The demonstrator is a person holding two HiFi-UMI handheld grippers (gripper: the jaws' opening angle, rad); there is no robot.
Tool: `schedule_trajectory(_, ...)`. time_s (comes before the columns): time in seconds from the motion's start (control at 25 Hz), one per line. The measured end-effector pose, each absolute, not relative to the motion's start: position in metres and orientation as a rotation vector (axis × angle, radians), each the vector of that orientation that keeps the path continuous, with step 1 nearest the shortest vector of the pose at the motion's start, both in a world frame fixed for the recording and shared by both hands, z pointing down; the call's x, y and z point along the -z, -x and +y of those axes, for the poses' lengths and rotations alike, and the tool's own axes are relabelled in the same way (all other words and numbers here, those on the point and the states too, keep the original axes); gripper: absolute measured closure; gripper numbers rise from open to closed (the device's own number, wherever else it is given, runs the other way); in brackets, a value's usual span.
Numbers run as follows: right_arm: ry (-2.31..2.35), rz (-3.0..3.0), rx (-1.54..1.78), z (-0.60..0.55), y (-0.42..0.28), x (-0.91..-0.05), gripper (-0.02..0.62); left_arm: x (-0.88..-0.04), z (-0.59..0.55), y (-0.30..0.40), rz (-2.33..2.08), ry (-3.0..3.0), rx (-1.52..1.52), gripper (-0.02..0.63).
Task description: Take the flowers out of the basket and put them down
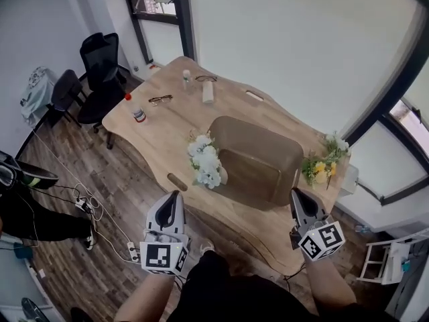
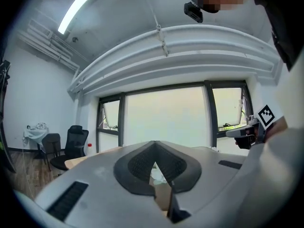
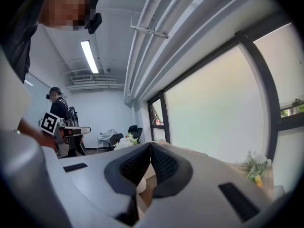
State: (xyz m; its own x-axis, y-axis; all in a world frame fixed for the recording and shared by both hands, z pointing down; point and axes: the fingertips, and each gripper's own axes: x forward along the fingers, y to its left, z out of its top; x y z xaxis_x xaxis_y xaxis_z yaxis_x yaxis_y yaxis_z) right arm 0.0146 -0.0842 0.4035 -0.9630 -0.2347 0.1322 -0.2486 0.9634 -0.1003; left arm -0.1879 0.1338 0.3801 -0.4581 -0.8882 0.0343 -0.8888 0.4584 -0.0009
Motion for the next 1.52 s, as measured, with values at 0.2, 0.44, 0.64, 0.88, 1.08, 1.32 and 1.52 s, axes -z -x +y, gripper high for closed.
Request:
schedule_trajectory(0.2,-0.478,-2.977,-0.174,-0.102,0.032,-0.399,0.572,-0.381,0.112,0.24,-2.588,-1.696,0.009,0.606)
schedule_trajectory(0.44,-0.546,-2.996,-0.092,-0.107,0.077,-0.377,0.572,-0.379,0.098,0.287,-2.526,-1.791,0.018,0.606)
schedule_trajectory(0.64,-0.516,-3.001,-0.017,-0.105,0.106,-0.364,0.572,-0.385,0.088,0.312,-2.502,-1.784,0.062,0.606)
schedule_trajectory(0.88,-0.417,-3.003,0.016,-0.111,0.13,-0.366,0.572,-0.386,0.077,0.315,-2.497,-1.789,0.069,0.606)
schedule_trajectory(1.08,-0.32,-3.027,0.0,-0.118,0.153,-0.381,0.572,-0.396,0.07,0.315,-2.508,-1.744,0.036,0.606)
schedule_trajectory(1.32,-0.157,-3.017,0.015,-0.131,0.181,-0.407,0.572,-0.398,0.061,0.32,-2.544,-1.706,-0.053,0.606)
schedule_trajectory(1.52,0.003,-2.962,0.015,-0.129,0.197,-0.447,0.572,-0.409,0.06,0.326,-2.542,-1.641,-0.086,0.606)
